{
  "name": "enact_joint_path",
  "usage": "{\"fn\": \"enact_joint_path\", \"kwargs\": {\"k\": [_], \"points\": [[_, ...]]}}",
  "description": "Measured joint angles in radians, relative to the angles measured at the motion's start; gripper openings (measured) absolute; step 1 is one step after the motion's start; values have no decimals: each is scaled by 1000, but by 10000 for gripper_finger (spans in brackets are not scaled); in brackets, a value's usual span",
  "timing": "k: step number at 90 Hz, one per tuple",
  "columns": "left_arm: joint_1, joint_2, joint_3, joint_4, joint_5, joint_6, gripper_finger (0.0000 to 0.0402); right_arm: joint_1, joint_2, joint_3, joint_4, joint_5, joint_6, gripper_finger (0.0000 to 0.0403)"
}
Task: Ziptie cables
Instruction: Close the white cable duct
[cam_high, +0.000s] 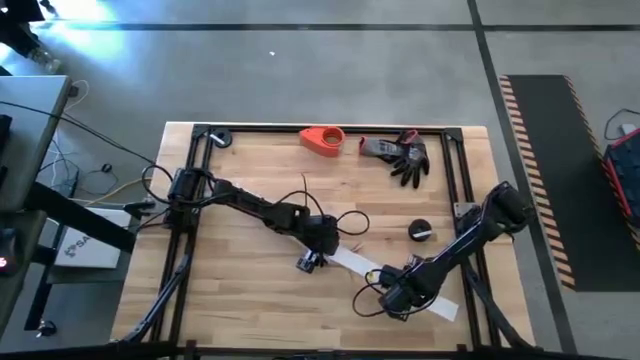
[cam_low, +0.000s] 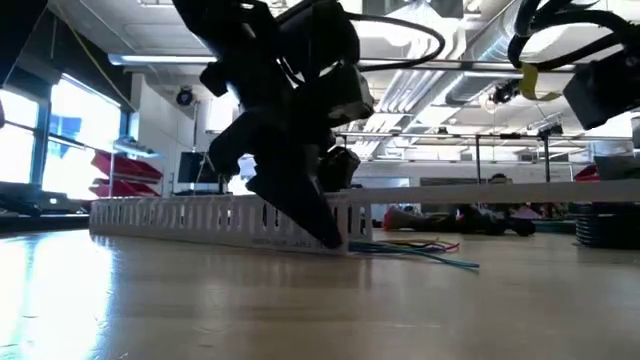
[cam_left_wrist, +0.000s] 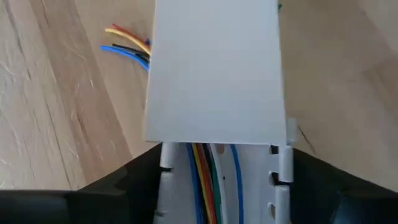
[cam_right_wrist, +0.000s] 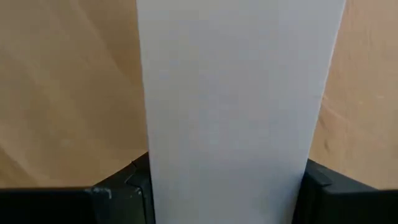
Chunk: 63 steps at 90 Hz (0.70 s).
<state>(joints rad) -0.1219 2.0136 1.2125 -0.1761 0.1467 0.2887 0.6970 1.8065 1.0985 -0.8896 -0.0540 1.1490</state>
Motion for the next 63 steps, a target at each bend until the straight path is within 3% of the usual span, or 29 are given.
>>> {"fn": "enact_joint_path", "kwargs": {"k": [27, 63], "points": [[4, 1, 0, 6, 1, -1, 224, 48, -32, 0, 0, 10, 94, 196], [7, 2, 0, 23, -8, -20, 223, 27, -32, 0, -5, 63, 2, 196]]}}
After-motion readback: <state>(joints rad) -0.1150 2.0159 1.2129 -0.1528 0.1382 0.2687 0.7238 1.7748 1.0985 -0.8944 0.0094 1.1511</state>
